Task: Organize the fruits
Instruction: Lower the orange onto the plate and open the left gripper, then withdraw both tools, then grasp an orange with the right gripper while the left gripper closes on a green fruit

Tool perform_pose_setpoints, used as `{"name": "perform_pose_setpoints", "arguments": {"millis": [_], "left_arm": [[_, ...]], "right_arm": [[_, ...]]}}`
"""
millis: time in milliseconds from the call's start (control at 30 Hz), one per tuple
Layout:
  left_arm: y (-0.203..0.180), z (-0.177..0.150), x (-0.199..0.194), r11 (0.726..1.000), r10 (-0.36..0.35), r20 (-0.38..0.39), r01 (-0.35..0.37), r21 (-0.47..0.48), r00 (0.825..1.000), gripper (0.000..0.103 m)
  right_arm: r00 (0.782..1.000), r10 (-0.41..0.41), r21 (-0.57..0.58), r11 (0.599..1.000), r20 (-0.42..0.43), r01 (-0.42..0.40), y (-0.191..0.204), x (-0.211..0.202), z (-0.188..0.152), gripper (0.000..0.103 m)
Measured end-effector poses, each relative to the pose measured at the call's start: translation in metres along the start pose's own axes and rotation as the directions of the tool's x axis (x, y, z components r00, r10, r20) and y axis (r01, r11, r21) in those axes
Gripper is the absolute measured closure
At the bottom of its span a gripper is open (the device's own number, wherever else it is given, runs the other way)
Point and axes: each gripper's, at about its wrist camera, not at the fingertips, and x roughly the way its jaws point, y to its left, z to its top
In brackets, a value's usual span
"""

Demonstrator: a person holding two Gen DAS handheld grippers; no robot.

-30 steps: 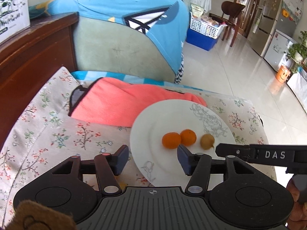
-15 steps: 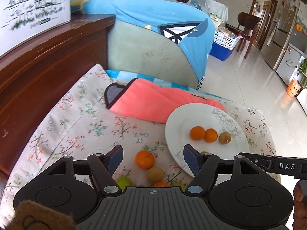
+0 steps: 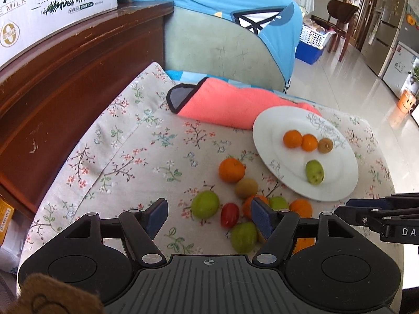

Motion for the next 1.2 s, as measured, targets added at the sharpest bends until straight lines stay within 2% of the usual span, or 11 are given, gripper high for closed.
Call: {"name": "perform_pose_setpoints", "arguments": {"millis": [300, 467, 667, 900, 967, 1000, 1200], "left_arm": [[0.003, -0.021, 0.002, 0.992, -0.016, -0.03, 0.019, 0.125, 0.999, 0.033], [-0.003, -0.029, 0.003, 0.977, -0.024, -0.029, 0.029, 0.209, 0.999, 0.033], [-0.011, -0.036, 0.004, 0.958, -0.051, -0.029, 0.057, 0.281, 0.998, 0.033], [-0.016, -0.041, 0.009, 0.944, -0.074, -0.048, 0.086, 0.319, 0.996, 0.033], [-0.018, -0.042, 0.01, 0.941, -0.077, -0.052, 0.09, 0.326, 0.996, 0.033], [-0.019, -0.042, 0.011, 0.94, -0.079, -0.053, 0.092, 0.328, 0.995, 0.033], [-0.026, -0.04, 0.016, 0.938, -0.095, -0.039, 0.103, 0.331, 0.995, 0.034]], "right_arm": [[0.998, 0.016, -0.12, 0.993, -0.057, -0.022, 0.024, 0.013, -0.014, 0.066], [0.997, 0.013, -0.159, 0.987, -0.074, -0.024, 0.033, 0.02, -0.018, 0.066], [0.996, -0.008, -0.194, 0.981, -0.085, -0.009, 0.042, 0.029, -0.018, 0.06], [0.994, -0.037, -0.215, 0.976, -0.099, 0.015, 0.047, 0.041, -0.02, 0.06], [0.994, -0.039, -0.217, 0.976, -0.104, 0.016, 0.047, 0.044, -0.021, 0.063], [0.994, -0.04, -0.223, 0.975, -0.104, 0.016, 0.048, 0.044, -0.022, 0.068], [0.995, -0.034, -0.216, 0.976, -0.095, 0.013, 0.046, 0.038, -0.02, 0.069]]}}
